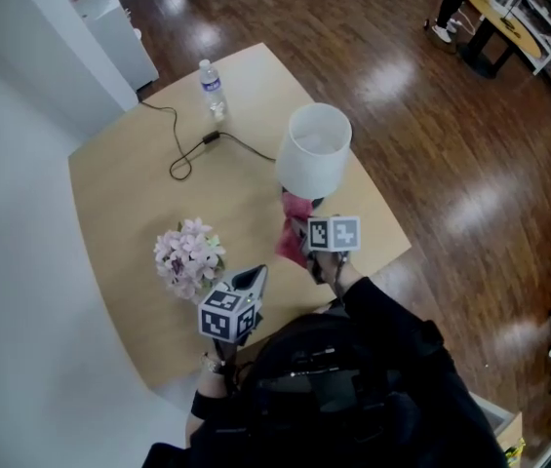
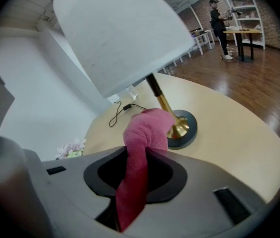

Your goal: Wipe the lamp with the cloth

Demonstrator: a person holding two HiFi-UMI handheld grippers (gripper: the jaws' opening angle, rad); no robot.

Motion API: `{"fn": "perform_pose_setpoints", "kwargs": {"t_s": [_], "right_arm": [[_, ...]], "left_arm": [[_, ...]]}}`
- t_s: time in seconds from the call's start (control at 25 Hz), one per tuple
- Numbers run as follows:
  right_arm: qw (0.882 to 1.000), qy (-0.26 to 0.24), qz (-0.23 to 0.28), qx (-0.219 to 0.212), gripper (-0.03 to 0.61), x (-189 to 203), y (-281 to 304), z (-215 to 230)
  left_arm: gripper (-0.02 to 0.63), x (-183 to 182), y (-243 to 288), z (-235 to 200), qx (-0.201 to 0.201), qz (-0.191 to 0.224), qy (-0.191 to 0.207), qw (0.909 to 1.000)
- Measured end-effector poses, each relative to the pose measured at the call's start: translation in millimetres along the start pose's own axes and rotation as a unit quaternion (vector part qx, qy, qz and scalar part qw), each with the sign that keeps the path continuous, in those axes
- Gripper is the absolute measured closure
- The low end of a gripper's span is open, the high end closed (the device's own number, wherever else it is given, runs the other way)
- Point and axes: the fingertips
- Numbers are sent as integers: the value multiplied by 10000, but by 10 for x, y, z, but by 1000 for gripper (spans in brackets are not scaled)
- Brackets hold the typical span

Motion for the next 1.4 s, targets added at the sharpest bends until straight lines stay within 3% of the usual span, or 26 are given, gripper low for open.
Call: {"fn": "perform_pose_setpoints", "kwargs": {"t_s": [0.16, 0.32, 0.52, 0.72, 0.8, 1.12, 1.4], "right_arm": [[9997, 92, 219, 108, 480, 114, -395, 275], [9955, -409, 838, 190, 480, 14, -1074, 279], [9711, -1646, 1718, 173, 480, -406, -1848, -118], [9465, -2368, 2139, -477, 480, -856, -2146, -620], [9434, -2515, 2028, -754, 480, -933, -2047, -665], [9580, -2381, 656, -1455, 480, -660, -1338, -22], [9484, -2536, -352, -1869, 480, -448, -1044, 425]], "left_arm": [[621, -32, 82, 124, 105, -16, 128, 9999], [621, -81, 207, 252, 253, -62, 283, 9993], [621, -169, 365, 414, 379, -81, 445, 9983], [621, -287, 534, 534, 288, -97, 560, 9980], [621, -344, 573, 557, 140, -91, 523, 9985], [621, -462, 829, 746, -519, -209, 4, 9984], [621, -575, 1168, 1064, -925, -368, -479, 9939]]}}
Point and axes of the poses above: the fingertips, and each gripper's own axes: y forward along the fingers, z to its right, x out of its underside, and after that the axes turned 9 degrees about -z, right-handed
